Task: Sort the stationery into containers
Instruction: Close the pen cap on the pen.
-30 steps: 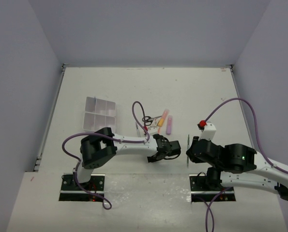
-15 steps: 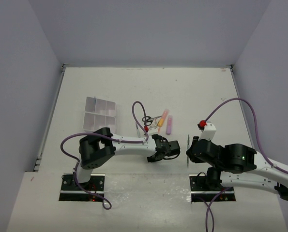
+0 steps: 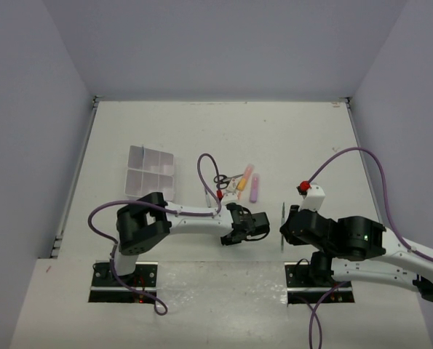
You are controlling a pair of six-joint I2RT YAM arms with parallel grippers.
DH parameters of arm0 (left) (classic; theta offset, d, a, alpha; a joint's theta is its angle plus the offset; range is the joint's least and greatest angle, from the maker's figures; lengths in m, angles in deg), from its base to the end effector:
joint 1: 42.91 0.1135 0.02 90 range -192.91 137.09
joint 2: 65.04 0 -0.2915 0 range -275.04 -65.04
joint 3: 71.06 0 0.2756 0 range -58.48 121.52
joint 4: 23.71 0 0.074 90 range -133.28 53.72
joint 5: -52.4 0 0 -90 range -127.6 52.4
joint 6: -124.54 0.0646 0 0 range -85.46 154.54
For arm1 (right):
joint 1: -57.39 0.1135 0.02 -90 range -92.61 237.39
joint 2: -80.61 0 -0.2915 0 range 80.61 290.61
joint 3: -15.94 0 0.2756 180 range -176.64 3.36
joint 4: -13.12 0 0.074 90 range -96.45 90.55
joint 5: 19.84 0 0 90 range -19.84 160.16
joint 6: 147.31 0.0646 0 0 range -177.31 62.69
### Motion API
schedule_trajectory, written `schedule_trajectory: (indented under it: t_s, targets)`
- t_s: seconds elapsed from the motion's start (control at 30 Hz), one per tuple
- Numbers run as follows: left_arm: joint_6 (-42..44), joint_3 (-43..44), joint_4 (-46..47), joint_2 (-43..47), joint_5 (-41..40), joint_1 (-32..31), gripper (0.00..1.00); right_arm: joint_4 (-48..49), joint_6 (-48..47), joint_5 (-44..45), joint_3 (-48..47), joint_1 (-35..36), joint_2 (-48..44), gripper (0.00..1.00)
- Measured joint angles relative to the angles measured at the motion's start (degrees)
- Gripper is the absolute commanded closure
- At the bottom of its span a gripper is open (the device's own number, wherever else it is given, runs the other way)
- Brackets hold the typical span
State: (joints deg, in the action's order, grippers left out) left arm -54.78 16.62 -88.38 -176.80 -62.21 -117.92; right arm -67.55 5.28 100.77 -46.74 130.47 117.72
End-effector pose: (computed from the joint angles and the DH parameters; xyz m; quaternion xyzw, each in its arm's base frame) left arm 0.1249 -0.3626 0.1391 -0.1240 0.9691 0.0185 0.2126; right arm 0.0636 0.0959 0.3020 -0.0053 0.9235 0.1729 0.3423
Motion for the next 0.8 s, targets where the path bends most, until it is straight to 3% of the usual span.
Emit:
schedule_trajectory:
  t_s: [0.27, 0.47, 0.67, 0.8]
  targets:
    - [0.29, -5.90, 0.90, 5.75, -3.62, 0.04, 1.00, 1.08, -0.82, -0.14, 0.09, 0.00, -0.02, 1.00]
    - [2.20, -11.06, 2.09, 20.82, -11.68, 1.92, 1.00, 7.35, -3.71, -3.18, 4.23, 0.00, -1.72, 1.00]
    - [21.07, -20.19, 15.91, 44.83, -15.40, 10.69, 1.00, 20.23, -8.07, -10.17, 9.32, -0.07, -4.22, 1.00]
    - [34.07, -19.91, 23.27, 55.33, -17.07, 15.20, 1.00, 28.97, -10.94, -14.29, 10.41, -0.08, -2.65, 1.00]
